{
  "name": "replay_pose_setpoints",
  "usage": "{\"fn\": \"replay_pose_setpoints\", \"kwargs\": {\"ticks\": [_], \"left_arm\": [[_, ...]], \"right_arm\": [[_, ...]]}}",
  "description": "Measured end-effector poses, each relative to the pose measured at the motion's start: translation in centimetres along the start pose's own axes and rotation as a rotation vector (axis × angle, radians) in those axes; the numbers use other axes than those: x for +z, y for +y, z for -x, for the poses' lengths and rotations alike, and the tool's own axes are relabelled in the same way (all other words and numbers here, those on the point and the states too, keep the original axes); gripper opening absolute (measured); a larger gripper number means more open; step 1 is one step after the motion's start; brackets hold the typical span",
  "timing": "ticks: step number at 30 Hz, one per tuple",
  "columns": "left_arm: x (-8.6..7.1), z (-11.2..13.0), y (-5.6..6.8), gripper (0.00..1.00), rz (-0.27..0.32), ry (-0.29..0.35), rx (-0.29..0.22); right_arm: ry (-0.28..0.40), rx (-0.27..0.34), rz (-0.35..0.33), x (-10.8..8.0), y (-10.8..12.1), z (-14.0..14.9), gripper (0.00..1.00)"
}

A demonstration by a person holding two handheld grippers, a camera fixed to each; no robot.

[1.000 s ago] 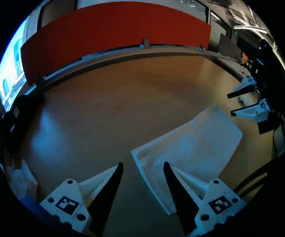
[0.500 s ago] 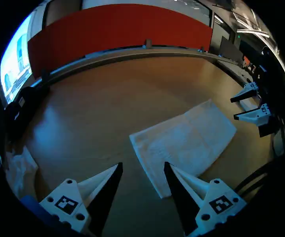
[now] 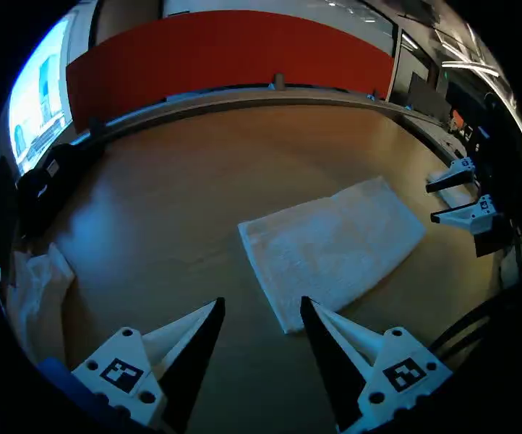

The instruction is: Fold towel

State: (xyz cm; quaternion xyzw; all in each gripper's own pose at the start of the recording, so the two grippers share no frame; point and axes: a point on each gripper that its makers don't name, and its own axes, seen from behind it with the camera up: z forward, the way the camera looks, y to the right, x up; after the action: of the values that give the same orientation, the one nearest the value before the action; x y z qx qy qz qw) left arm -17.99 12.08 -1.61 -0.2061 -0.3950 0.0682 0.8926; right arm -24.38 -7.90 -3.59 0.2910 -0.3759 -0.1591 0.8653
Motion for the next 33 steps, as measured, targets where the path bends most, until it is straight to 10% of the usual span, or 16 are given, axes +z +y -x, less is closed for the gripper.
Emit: {"fn": "replay_pose_setpoints", "kwargs": {"ticks": [33], "left_arm": [[-6.7,2.8,-5.5,0.77,-0.246,0.099,-0.217]], "right_arm": [[-0.099,-0.181,-0.143,1.0,-1.4,1.9,0.93]]}}
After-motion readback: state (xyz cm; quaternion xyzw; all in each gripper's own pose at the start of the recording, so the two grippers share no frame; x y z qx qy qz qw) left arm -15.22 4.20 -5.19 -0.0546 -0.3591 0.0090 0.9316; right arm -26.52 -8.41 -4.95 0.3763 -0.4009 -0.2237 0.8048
